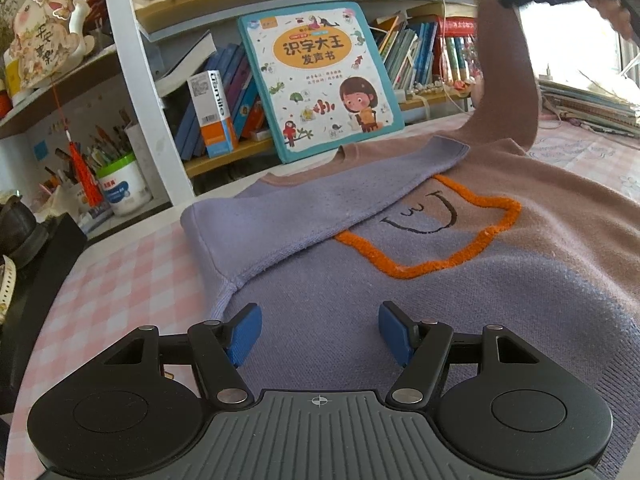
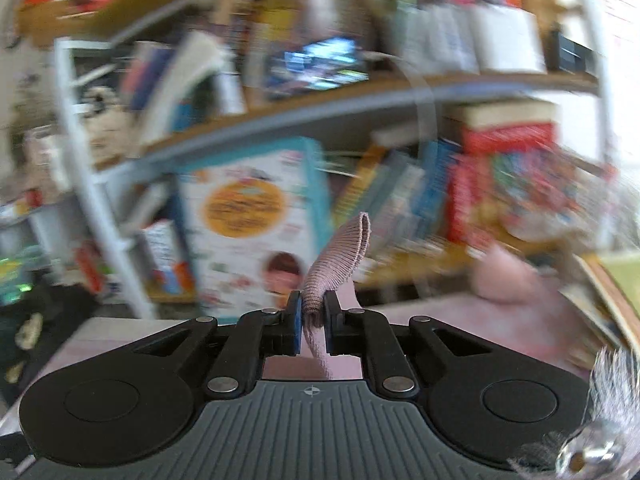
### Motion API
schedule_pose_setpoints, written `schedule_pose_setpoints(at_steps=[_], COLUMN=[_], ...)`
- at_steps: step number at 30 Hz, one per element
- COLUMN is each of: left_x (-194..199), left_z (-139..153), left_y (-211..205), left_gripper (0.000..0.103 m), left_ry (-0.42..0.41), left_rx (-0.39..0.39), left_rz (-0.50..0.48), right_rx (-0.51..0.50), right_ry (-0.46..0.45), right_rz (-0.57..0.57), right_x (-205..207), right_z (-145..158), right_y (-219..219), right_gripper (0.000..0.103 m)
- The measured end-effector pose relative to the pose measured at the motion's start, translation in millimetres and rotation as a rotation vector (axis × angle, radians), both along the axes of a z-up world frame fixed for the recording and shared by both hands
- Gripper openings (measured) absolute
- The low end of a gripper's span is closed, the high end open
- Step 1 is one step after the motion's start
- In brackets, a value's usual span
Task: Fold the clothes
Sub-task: 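Grasp the pink sleeve cuff with the right gripper and lift it, then carry the pink sleeve across the sweater body with the right gripper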
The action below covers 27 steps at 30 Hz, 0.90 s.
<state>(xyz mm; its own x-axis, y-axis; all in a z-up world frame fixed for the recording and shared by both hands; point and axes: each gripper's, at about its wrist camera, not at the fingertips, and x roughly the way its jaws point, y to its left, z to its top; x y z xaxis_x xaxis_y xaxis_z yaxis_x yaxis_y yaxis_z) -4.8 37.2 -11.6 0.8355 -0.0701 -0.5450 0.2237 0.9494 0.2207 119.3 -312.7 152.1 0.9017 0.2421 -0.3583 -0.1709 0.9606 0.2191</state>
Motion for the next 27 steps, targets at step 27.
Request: schedule_pose_setpoints(at_steps=[27], left_x=[-1], left_z=[0], left_y=[-3], left_gripper=[0.067], left_ry=[-0.005], left_rx=[0.028], left_rz=[0.0], right_rx=[-0.024], right_ry=[0.04], right_rz=[0.472], right_x=[58], right_z=[-47], right_y=[231], right_gripper=[0.01])
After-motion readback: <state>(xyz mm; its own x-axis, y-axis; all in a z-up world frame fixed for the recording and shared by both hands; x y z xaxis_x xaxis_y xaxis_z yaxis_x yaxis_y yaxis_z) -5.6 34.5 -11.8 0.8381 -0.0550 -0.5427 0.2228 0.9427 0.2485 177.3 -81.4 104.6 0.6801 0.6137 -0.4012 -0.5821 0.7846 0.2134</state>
